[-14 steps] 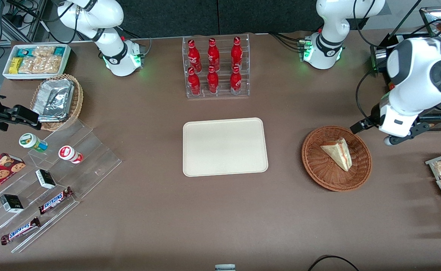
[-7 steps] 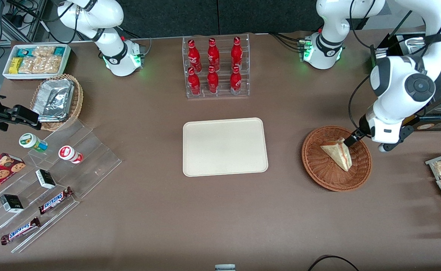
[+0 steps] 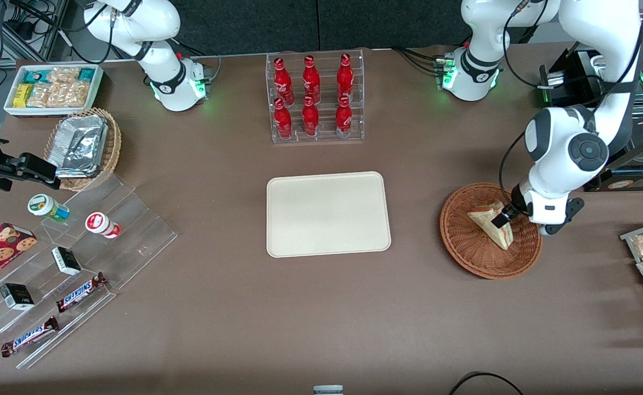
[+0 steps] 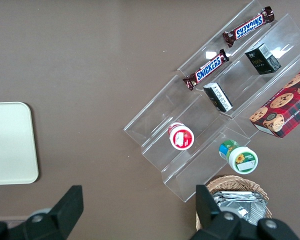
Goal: Place sandwich from basket to tray
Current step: 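Close the left gripper on the sandwich's wrapped edge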
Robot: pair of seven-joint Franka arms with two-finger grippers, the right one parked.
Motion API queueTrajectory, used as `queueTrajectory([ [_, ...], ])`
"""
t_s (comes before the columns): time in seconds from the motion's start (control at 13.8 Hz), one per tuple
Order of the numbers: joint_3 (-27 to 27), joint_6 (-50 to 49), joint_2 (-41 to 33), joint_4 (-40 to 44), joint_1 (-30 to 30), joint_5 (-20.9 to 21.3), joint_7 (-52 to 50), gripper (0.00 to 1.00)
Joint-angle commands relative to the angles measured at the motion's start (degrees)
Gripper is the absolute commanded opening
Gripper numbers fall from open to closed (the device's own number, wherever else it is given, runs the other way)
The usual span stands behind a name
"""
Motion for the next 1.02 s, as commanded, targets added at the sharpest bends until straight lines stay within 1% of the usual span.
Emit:
queueTrajectory([
  [0.0,-0.01,1.75,1.90,-0.37,-0.42,-0.23,-2.13,1.00],
  [0.22,-0.01,1.92,3.48,-0.99,-1.30,-0.23,-2.31,1.00],
  [0.29,-0.10,1.92,3.92,-0.90,-1.30,-0.32,-2.31,0.96],
  [0.36,-0.10,1.84,4.10,-0.99,-1.30,-0.49,-2.57,0.80],
  [0.44,-0.10,1.75,4.10,-0.99,-1.38,-0.93,-3.62,0.46],
  [0.51,-0.10,1.49,4.10,-0.99,-1.38,-0.93,-3.80,0.15],
  [0.58,-0.10,1.31,4.02,-0.90,-1.38,-0.93,-3.80,0.00],
  [0.8,-0.10,-0.26,3.75,-0.47,-1.38,-0.93,-2.84,0.00],
  [0.95,-0.19,-2.72,3.84,1.46,-1.47,-0.76,-2.83,0.00],
])
